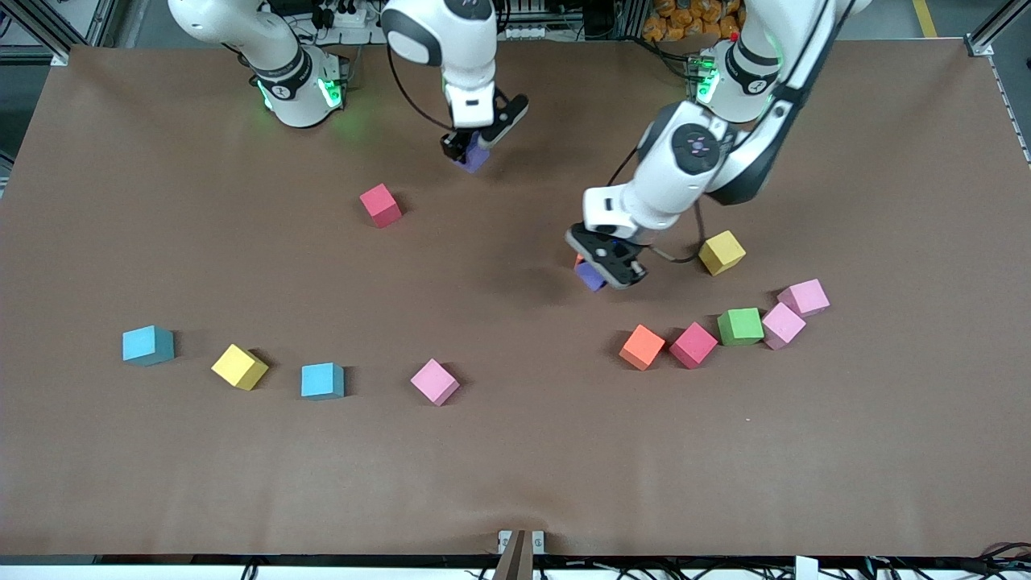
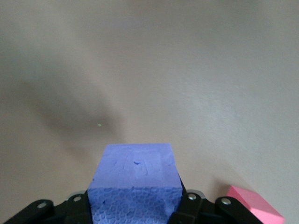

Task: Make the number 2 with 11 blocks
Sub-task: 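Carry the purple block with the right gripper while the left gripper lifts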

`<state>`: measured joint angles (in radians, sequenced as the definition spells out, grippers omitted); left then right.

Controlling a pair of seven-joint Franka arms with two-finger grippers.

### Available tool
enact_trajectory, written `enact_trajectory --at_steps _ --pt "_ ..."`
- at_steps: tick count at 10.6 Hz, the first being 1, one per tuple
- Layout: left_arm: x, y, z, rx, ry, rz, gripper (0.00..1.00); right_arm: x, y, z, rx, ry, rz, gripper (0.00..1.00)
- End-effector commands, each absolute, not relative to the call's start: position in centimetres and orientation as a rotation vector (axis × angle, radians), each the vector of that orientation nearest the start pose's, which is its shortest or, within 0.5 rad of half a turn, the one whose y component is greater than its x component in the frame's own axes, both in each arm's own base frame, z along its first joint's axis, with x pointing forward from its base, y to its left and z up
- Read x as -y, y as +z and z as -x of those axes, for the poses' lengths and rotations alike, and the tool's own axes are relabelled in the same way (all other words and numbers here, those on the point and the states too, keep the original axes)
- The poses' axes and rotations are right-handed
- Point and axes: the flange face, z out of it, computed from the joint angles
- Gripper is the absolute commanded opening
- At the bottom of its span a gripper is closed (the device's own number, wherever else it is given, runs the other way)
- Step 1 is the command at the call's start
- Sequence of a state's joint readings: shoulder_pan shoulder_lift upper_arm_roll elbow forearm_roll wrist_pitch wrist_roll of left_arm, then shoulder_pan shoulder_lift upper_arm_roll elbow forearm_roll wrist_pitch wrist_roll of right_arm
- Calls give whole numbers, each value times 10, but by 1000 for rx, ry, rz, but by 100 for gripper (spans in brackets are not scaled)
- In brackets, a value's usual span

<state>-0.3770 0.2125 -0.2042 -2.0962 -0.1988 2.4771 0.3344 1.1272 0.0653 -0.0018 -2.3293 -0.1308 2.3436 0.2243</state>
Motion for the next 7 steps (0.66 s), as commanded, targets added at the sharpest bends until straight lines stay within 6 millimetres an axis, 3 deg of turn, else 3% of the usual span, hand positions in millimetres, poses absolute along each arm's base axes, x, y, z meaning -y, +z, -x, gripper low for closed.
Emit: enact_trajectory --at_steps 1,4,7 --pt "264 364 -509 -1135 -193 3124 22 -470 275 -206 1701 -82 2778 57" --pt "208 366 -540 -960 -203 3179 22 -488 239 -199 1995 -28 2589 57" --pt "170 360 -550 -874 -144 3190 22 -507 228 -189 2117 -10 2496 60"
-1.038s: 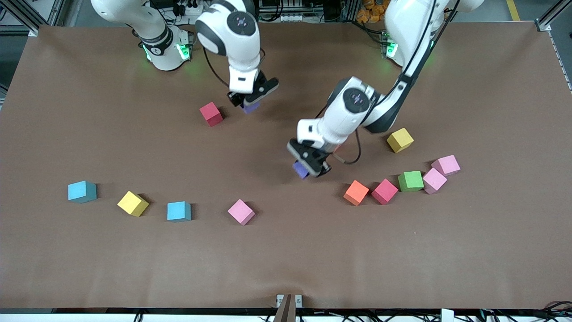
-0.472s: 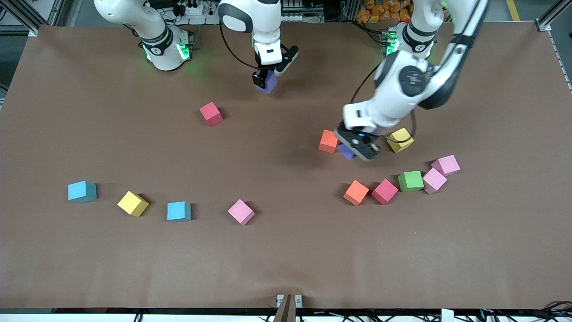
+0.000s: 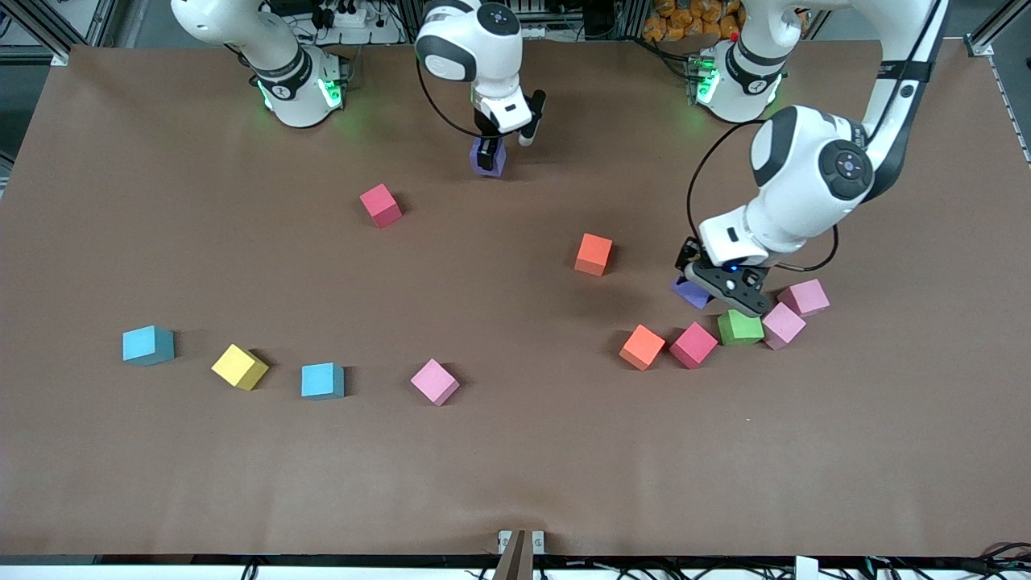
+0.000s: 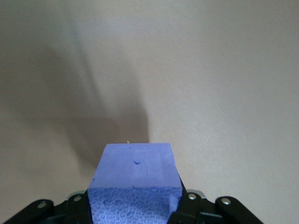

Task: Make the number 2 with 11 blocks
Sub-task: 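Set down the purple block and open the right gripper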

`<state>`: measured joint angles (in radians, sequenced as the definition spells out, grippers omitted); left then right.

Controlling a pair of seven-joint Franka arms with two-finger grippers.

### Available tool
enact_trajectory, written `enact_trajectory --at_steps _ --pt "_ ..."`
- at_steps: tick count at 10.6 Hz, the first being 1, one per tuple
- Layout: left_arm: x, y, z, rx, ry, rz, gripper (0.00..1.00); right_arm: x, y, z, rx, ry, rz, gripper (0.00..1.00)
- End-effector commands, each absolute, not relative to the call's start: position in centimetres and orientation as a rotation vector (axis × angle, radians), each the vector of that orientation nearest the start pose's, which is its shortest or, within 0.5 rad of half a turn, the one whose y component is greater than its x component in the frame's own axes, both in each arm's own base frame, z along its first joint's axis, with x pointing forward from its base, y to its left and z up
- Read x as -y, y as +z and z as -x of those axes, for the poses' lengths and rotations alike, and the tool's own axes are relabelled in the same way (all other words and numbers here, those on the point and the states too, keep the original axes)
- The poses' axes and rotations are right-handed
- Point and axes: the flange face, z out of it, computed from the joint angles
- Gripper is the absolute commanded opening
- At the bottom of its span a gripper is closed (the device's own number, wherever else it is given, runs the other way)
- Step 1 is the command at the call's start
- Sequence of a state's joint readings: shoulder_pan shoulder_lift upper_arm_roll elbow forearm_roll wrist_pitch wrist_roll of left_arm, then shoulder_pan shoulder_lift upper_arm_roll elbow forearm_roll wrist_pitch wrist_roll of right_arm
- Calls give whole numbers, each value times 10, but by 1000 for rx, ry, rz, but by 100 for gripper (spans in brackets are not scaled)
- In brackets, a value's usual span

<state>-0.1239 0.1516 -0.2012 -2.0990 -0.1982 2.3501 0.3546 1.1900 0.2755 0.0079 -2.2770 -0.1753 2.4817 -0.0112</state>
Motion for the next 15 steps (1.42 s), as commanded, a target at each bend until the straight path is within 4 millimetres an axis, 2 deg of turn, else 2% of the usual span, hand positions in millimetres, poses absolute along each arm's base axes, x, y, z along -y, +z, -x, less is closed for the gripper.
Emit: enact_trajectory --at_steps 1,3,5,9,12,15 --pt "162 360 -551 -871 -124 3174 21 -514 224 -189 2129 -4 2482 60" --pt "149 358 -552 -847 -92 3180 22 -524 213 -179 2138 10 2481 58" --pt "149 355 -553 -837 -84 3184 22 -544 205 -170 2132 20 2503 57" --pt "147 358 -554 -840 -52 3187 22 -548 207 -170 2163 50 2511 57" --pt "142 372 -560 -832 -19 3196 22 -550 204 -170 2174 51 2508 62" --pt "129 396 -572 -798 -6 3212 22 -554 198 -172 2175 53 2508 69"
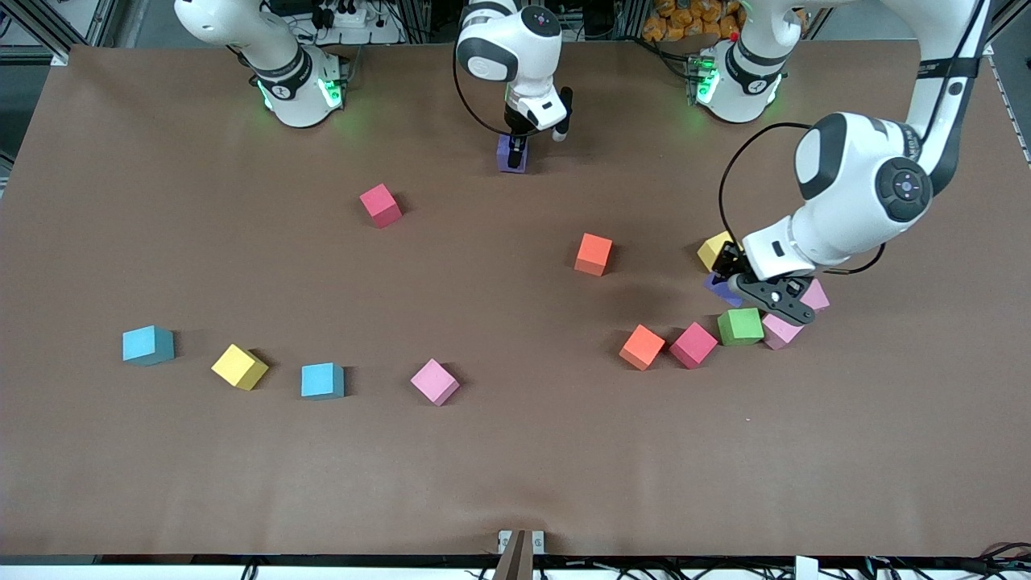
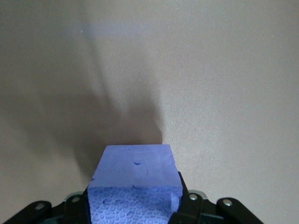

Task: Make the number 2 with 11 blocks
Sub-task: 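Set down the purple block and open the right gripper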

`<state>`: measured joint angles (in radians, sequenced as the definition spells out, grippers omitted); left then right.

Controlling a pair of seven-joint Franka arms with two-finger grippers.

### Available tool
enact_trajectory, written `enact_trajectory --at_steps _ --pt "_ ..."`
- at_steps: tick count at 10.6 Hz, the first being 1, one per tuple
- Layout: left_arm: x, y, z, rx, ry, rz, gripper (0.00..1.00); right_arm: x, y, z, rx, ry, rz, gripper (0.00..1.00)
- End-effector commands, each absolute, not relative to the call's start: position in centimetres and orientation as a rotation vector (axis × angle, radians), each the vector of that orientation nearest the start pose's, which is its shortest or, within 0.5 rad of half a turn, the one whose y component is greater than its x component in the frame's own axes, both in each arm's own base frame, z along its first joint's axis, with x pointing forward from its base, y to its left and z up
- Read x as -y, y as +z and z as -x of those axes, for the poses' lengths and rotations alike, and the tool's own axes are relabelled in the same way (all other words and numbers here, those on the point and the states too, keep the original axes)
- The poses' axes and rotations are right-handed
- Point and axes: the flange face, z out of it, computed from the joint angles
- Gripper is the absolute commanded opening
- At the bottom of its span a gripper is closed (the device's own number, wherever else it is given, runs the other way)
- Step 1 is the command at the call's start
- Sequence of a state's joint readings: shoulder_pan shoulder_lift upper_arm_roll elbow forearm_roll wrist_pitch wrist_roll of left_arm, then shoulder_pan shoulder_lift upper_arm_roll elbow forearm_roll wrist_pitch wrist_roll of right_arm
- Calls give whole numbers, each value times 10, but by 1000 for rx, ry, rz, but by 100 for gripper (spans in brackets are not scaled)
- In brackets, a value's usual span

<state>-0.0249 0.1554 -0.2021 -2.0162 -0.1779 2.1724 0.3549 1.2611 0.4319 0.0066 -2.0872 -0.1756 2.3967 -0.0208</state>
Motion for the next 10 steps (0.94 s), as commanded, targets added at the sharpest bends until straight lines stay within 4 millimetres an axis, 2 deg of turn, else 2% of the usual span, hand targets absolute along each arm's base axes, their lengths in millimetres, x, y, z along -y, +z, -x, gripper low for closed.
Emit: enact_trajectory --at_steps 1,3,6,7,10 --pt "129 396 -572 -792 5 3215 22 -554 197 -172 2177 54 2508 72" --pt "126 400 -575 -783 -6 3217 22 -554 198 -172 2175 53 2508 74" --pt "121 404 -577 -769 -17 3219 22 -554 200 -173 2172 48 2510 91" --pt "120 406 -577 -769 -23 3219 22 -554 201 -173 2168 45 2509 100" --pt "120 414 -580 -771 -18 3221 22 -553 206 -175 2164 37 2509 100"
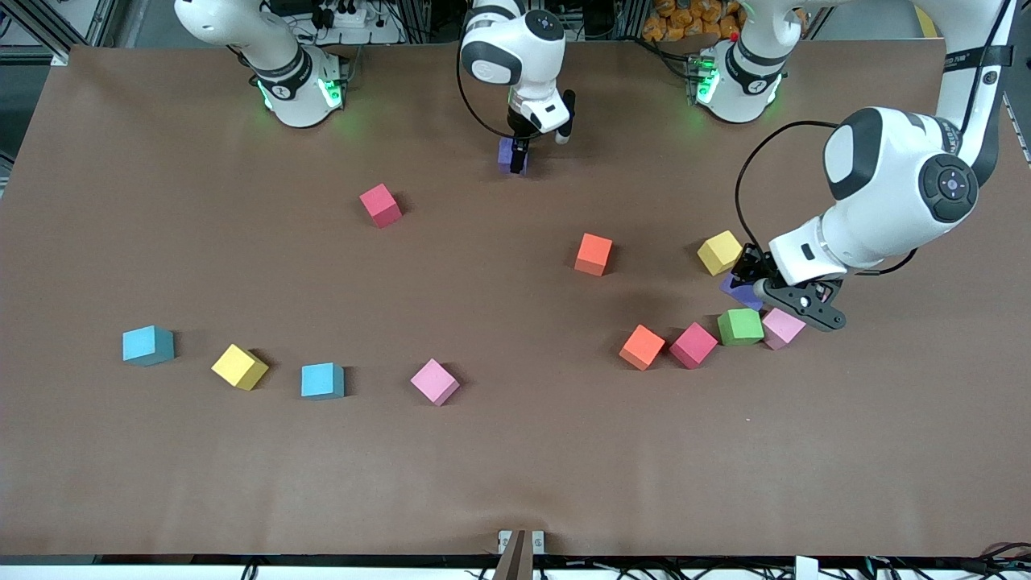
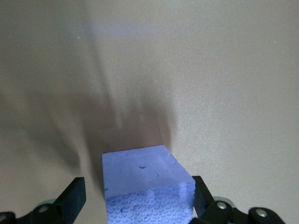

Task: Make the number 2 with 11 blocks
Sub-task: 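Set down the purple block and open the right gripper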

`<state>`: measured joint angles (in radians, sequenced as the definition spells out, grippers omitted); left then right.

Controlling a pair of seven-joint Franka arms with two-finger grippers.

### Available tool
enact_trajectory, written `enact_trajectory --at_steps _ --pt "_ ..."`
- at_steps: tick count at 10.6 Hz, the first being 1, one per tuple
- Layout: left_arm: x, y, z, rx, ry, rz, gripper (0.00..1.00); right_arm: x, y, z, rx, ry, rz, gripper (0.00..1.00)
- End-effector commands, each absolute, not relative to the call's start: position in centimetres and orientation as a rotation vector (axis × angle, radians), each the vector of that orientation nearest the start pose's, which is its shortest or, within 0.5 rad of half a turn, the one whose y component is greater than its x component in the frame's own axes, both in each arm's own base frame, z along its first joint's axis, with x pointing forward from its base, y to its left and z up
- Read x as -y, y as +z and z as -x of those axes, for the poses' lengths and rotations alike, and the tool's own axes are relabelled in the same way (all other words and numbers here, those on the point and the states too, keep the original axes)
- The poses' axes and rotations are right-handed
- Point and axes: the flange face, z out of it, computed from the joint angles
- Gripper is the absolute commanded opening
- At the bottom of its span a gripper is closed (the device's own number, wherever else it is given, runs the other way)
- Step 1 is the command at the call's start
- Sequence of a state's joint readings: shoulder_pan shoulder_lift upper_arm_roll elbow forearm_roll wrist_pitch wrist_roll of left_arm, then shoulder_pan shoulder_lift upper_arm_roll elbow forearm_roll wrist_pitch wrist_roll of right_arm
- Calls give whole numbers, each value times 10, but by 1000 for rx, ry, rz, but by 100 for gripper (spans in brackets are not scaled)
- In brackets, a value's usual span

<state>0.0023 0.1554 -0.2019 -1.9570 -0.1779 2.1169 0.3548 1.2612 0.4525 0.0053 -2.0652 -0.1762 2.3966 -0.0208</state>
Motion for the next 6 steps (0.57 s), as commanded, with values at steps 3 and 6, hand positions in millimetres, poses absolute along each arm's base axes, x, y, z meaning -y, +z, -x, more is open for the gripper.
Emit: enact_trajectory --at_steps 3,6 --pt "125 420 -579 -797 23 3217 23 -551 216 -177 2159 22 2507 100" --pt "143 419 -570 -937 70 3110 25 -541 226 -185 2157 7 2515 100"
